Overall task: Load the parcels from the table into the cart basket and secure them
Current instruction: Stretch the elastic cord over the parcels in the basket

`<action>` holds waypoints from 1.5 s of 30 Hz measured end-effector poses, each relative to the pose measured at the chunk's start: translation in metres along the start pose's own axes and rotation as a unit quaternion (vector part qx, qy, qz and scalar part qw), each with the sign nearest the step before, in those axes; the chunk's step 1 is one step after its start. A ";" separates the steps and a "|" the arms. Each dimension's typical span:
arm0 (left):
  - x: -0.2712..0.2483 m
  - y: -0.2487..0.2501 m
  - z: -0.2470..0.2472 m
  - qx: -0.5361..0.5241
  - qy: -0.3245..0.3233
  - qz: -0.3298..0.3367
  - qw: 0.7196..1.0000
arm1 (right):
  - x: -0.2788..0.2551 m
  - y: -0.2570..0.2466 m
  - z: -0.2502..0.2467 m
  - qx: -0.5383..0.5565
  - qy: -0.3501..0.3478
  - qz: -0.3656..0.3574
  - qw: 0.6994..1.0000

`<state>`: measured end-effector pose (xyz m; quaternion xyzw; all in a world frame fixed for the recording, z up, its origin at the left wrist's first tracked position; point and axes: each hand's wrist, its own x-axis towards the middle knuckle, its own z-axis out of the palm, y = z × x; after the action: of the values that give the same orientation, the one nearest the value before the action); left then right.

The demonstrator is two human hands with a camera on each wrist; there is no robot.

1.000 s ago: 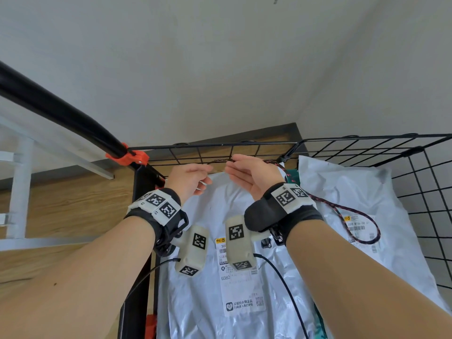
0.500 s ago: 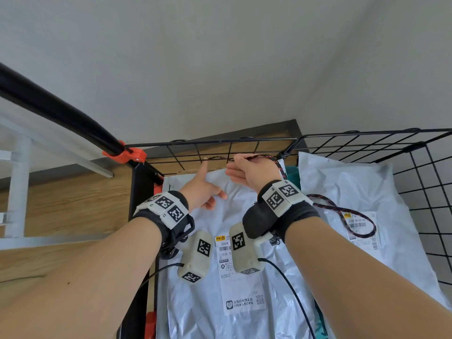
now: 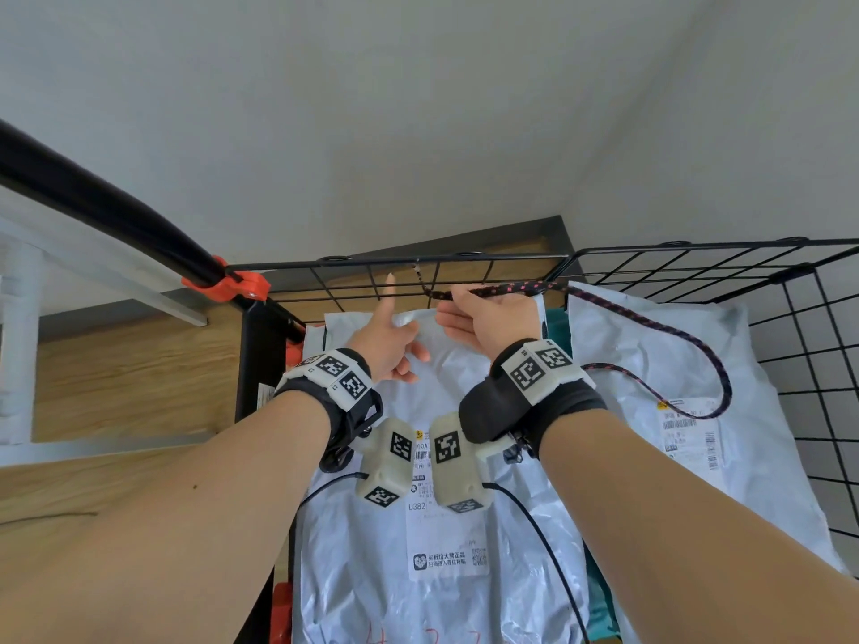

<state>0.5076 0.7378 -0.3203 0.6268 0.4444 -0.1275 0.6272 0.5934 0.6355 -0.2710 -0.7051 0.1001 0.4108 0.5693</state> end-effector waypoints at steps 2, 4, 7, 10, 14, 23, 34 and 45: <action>0.001 -0.003 -0.003 0.021 -0.010 0.013 1.000 | -0.003 0.001 0.001 -0.019 -0.005 -0.018 1.000; 0.001 -0.004 -0.004 0.053 -0.019 0.027 0.998 | -0.005 -0.001 0.002 -0.021 -0.031 -0.025 0.999; -0.003 -0.003 -0.003 0.122 -0.023 0.050 0.991 | -0.003 -0.002 0.004 -0.143 -0.003 -0.115 0.983; -0.008 -0.001 -0.002 0.136 -0.013 0.059 0.989 | -0.004 0.000 0.003 -0.218 0.009 -0.167 0.962; -0.004 -0.001 -0.001 0.147 -0.005 0.069 0.987 | -0.003 -0.004 0.002 -0.114 -0.028 -0.075 0.990; 0.011 0.000 -0.004 0.105 0.008 0.058 0.993 | 0.001 -0.007 0.004 -0.022 -0.057 0.009 0.998; -0.007 0.002 -0.007 -0.232 0.027 -0.016 0.972 | -0.003 0.007 -0.009 -0.062 -0.104 0.016 0.992; -0.017 0.012 -0.022 0.144 0.083 0.104 0.981 | 0.009 0.024 0.010 -0.459 -0.183 -0.067 0.867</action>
<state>0.4977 0.7526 -0.2958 0.7618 0.4040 -0.0717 0.5013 0.5801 0.6395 -0.2951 -0.8040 -0.2531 0.4928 0.2160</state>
